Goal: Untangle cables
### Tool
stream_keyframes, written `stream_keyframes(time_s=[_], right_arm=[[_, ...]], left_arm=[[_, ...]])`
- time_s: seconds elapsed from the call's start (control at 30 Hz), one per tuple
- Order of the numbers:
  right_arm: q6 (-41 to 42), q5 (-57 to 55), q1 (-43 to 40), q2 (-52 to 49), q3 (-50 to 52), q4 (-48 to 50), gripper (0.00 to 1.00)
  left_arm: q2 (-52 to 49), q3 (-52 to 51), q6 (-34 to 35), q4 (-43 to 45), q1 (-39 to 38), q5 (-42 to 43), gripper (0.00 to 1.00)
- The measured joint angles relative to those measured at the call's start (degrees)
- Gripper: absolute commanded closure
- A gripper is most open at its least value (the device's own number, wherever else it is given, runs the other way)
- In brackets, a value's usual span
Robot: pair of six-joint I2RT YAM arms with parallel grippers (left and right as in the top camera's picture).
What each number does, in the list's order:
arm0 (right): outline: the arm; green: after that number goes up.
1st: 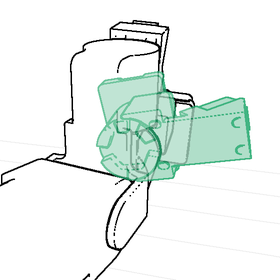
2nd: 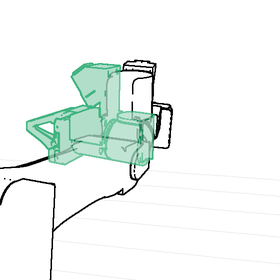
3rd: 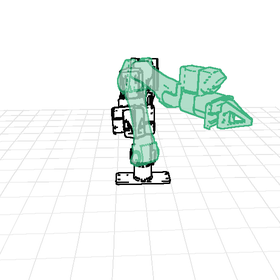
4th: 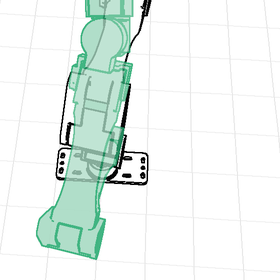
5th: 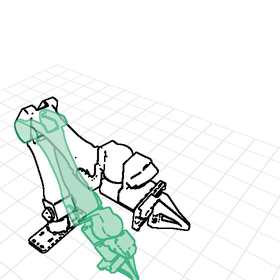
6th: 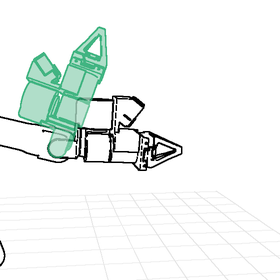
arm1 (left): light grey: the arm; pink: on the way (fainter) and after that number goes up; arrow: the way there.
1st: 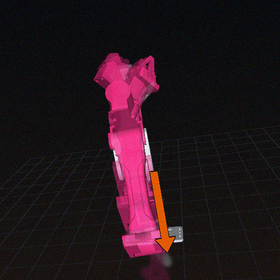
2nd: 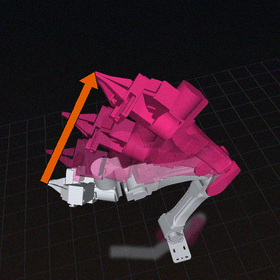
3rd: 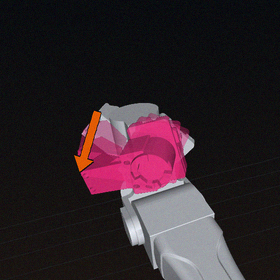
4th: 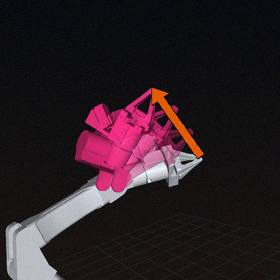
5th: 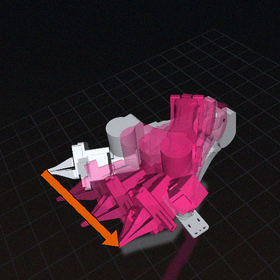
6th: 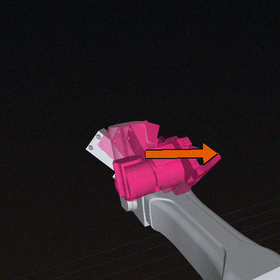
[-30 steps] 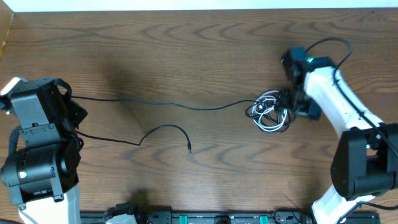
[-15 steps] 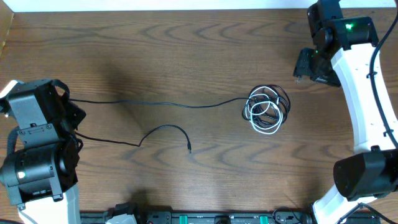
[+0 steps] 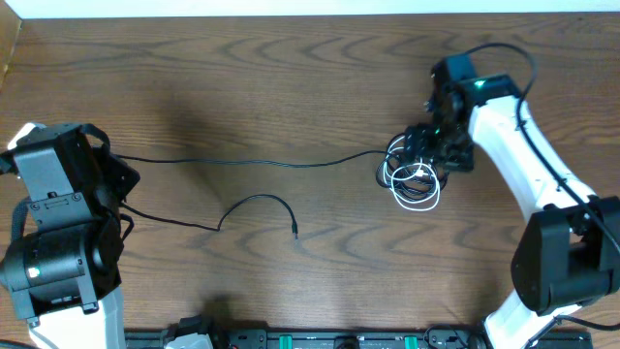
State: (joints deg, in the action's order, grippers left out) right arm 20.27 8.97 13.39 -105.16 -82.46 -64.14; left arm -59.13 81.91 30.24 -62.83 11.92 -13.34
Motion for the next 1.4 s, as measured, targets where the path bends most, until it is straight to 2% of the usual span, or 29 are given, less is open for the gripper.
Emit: stream_keyframes(time_s=[0.23, 0.3, 0.4, 0.53, 0.73, 0.97, 1.17, 1.4], right_arm=[[3.3, -3.8, 2.0, 0.0, 8.1, 7.7, 0.21], [4.0, -5.0, 2.0, 0.0, 10.7, 10.5, 0.26], [4.9, -6.6, 2.0, 0.0, 13.8, 14.3, 0.26], [7.3, -11.0, 2.0, 0.0, 15.1, 15.1, 0.26], [9.4, -19.1, 1.4, 0.0, 13.5, 8.8, 0.27], [10.3, -25.7, -1.7, -0.1, 0.6, -1.8, 0.26], [9.1, -19.3, -2.4, -0.1, -2.9, -0.9, 0.23], [7.7, -10.2, -0.4, -0.1, 4.7, 7.7, 0.21]], left_arm=[[0.0, 0.0, 0.0, 0.0, 0.0, 1.0, 0.93], [0.0, 0.0, 0.0, 0.0, 0.0, 1.0, 0.93], [0.0, 0.0, 0.0, 0.0, 0.0, 1.0, 0.92], [0.0, 0.0, 0.0, 0.0, 0.0, 1.1, 0.92], [0.0, 0.0, 0.0, 0.0, 0.0, 1.1, 0.93], [0.0, 0.0, 0.0, 0.0, 0.0, 1.1, 0.92], [0.0, 0.0, 0.0, 0.0, 0.0, 1.0, 0.93], [0.0, 0.0, 0.0, 0.0, 0.0, 1.1, 0.92]])
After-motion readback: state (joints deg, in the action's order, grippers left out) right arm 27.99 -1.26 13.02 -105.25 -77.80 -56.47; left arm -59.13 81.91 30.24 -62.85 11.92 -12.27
